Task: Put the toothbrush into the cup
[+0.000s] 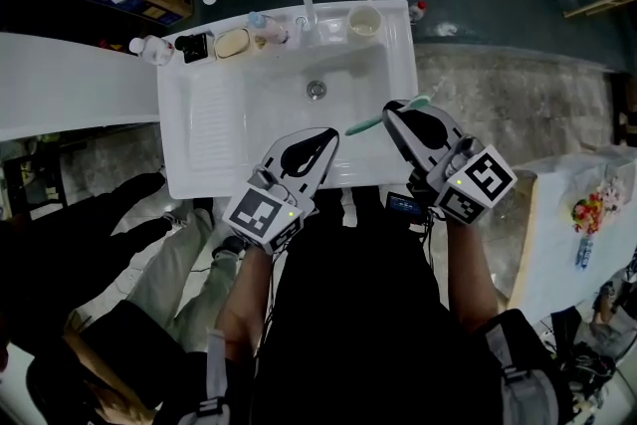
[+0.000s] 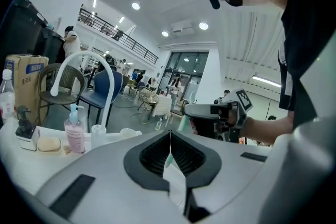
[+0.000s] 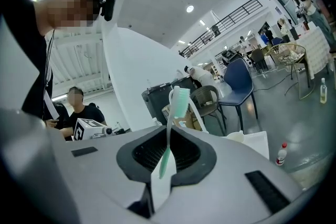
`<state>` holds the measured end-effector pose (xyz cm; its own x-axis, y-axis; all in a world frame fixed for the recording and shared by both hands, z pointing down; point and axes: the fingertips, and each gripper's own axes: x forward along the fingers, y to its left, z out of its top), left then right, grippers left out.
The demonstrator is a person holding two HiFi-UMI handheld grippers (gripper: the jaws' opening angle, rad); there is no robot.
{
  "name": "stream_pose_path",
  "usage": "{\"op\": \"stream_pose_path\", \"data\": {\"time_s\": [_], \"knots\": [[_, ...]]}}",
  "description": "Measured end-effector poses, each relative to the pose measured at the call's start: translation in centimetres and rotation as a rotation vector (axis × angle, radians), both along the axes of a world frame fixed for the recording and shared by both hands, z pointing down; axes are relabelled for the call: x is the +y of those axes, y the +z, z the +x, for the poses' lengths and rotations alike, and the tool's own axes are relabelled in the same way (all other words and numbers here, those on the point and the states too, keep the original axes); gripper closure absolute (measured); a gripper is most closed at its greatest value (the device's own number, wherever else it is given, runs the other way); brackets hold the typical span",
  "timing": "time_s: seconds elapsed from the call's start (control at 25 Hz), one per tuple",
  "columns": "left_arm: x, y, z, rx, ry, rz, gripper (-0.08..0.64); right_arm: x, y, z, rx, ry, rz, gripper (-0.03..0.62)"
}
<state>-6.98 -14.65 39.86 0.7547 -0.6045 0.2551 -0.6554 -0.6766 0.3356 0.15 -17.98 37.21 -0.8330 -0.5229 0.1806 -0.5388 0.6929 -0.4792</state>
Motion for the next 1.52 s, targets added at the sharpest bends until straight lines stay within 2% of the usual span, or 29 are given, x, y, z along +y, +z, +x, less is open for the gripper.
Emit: {"op": "stream_pose_path", "data": {"time_s": [0.32,0.52,0.76,1.04,1.32,1.52], "knots": [[-4.4,2.3,1.0,-0.031,0.044,-0.038,0.548,-5.4,1.6,0.3,0.003,0.038,0.004,0.560],[-7.1,3.7,1.8,-0.026,0.077,-0.015,0.548,-8.7,2.7,1.0,0.003,0.072,0.020,0.560],[-10.2,5.4,1.8,-0.002,0.033,-0.030,0.548,-12.7,4.0,2.1,-0.012,0.138,0.028,0.561],[-12.3,7.1,2.1,-0.006,0.028,-0.038,0.548,-16.8,5.8,3.1,-0.005,0.184,0.047,0.561],[-12.7,8.0,2.8,0.016,0.015,-0.063,0.548,-20.0,7.6,3.9,0.020,0.216,0.057,0.561],[-12.6,9.1,2.7,0.017,0.013,-0.091,0.548,-21.7,9.6,4.0,0.060,0.267,0.015,0.561]]}}
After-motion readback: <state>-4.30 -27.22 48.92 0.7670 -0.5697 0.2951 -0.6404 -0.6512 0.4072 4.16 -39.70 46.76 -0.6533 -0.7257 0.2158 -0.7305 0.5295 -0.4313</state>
